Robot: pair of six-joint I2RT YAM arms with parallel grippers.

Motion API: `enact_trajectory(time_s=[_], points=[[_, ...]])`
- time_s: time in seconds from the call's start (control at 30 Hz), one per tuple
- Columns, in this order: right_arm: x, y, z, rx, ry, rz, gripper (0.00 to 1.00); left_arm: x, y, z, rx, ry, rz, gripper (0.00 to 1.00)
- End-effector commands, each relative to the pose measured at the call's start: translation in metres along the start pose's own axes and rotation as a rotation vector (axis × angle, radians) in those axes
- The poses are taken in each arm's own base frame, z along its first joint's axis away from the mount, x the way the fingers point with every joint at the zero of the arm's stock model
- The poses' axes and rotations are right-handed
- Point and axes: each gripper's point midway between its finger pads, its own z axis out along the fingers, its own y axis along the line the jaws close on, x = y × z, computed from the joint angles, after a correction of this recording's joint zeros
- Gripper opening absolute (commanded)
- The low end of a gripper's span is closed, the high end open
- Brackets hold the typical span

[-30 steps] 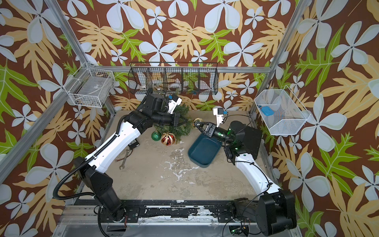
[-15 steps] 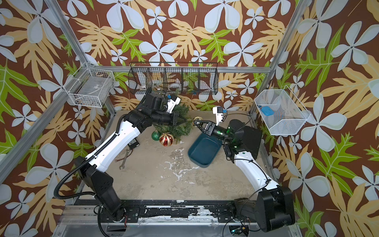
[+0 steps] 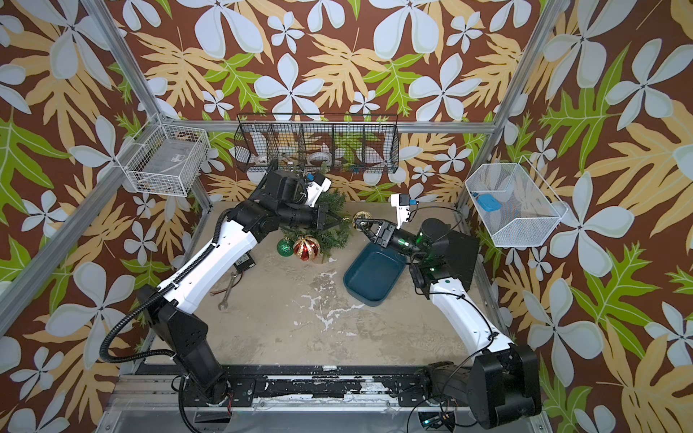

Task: Decorate the small christmas tree with ornaments
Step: Hang an ornament on the christmas tree.

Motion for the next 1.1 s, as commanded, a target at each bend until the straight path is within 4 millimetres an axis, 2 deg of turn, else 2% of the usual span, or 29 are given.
enact_trajectory(time_s=[0.0,0.4,0.53,0.7,1.07], points=[[-0.009,0.010,-0.001,-0.018,-0.029,-0.039,0.61,-0.004,-0.003,-0.002,0.008,-0.011,0.013,0.00],[-0.012,0.006,0.002,-0.012,-0.032,-0.039,0.61,-0.006,-0.004,0.000,0.015,-0.015,0.008,0.00],[-0.012,-0.001,0.005,0.001,-0.028,-0.029,0.60,-0.005,0.000,0.002,0.005,-0.010,0.004,0.00],[-0.005,-0.017,0.009,0.021,-0.010,0.009,0.61,0.000,0.005,0.006,-0.005,0.005,-0.008,0.00],[0.009,-0.026,0.005,0.041,0.009,0.036,0.61,-0.002,0.003,0.004,-0.002,0.000,-0.008,0.00]])
